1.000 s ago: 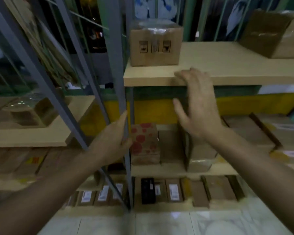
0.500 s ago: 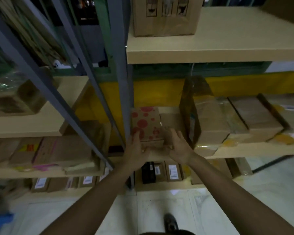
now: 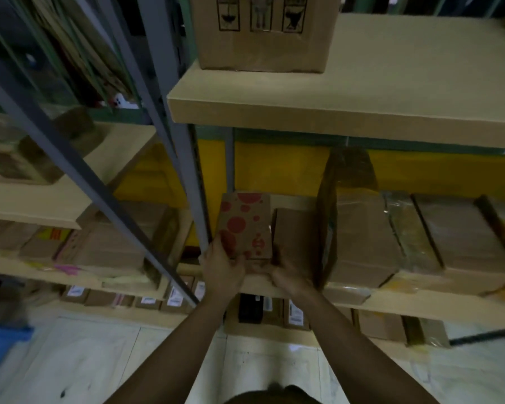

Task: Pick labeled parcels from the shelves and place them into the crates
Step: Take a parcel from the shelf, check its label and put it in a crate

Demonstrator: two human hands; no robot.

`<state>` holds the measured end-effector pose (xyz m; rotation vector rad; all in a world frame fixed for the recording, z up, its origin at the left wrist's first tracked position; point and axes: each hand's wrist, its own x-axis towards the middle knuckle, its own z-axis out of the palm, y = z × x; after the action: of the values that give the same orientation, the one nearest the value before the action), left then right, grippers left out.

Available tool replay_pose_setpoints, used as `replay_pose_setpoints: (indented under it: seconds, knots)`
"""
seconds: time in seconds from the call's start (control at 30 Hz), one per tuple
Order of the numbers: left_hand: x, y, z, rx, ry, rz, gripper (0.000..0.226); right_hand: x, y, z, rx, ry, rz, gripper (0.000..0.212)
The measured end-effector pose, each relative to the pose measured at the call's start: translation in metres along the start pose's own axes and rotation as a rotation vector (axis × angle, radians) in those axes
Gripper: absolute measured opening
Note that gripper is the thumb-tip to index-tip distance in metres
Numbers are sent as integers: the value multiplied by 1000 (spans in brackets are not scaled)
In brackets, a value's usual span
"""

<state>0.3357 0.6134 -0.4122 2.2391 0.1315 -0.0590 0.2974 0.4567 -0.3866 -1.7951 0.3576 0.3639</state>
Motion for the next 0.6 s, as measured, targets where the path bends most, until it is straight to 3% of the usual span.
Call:
replay_pose_setpoints:
  seconds: [0.1, 0.2, 0.37, 0.53, 0.6]
  knots:
    - [-7, 5, 2, -14, 56, -46, 61, 11, 11, -2, 48, -39, 31, 44]
    - [-21, 21, 4, -121, 91, -56, 43, 19, 16, 3, 147, -31, 49, 49]
    - [-40, 22, 4, -241, 242, 11, 33, 14, 12, 7, 284, 20, 9, 48]
    - [-56, 41, -14, -466, 326, 7, 59, -14, -3, -9, 466, 151, -111, 33]
    - [-58, 46, -18, -530, 320, -14, 59, -26, -9, -18, 489, 192, -152, 18]
